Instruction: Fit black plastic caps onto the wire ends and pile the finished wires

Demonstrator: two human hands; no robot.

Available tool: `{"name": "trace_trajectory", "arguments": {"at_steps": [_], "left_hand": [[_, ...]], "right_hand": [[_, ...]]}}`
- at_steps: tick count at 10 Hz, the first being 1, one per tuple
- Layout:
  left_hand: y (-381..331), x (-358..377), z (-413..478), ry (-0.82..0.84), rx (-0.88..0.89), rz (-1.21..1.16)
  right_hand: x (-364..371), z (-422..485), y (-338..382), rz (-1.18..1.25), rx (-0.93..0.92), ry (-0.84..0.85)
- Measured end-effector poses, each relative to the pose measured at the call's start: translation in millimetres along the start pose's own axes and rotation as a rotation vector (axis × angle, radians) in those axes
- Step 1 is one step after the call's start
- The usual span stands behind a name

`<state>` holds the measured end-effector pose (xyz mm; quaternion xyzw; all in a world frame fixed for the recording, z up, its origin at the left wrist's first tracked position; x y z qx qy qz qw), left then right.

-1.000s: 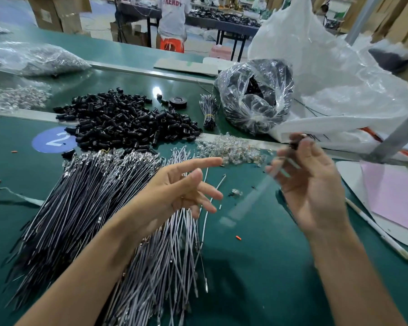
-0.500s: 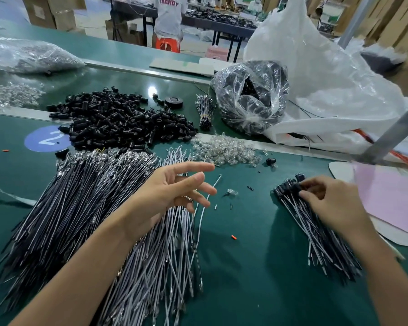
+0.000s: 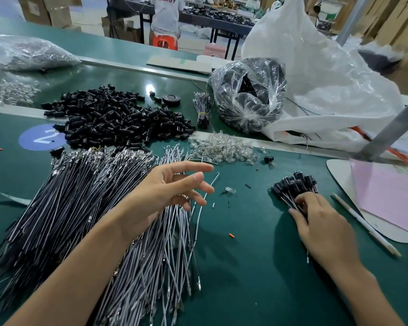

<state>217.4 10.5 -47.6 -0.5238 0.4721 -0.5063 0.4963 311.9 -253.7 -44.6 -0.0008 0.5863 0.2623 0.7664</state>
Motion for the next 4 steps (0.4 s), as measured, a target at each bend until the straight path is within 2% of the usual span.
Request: {"name": "trace_trajectory", "arguments": {"at_steps": [4], "left_hand": [[0.3,-0.8,0.4,0.011,0.02,-0.001]], "right_hand": [[4.9,24.7,-27.6,0.099,0.137,0.025]]}}
Point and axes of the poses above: each hand's wrist, its own z-axis towards the middle knuckle, its own x-axis out of the palm, y = z × x, the point moved 8 cm from there along z, towards the middle knuckle, and after that the axes turned 10 degrees about z, right-handed, at the moved point
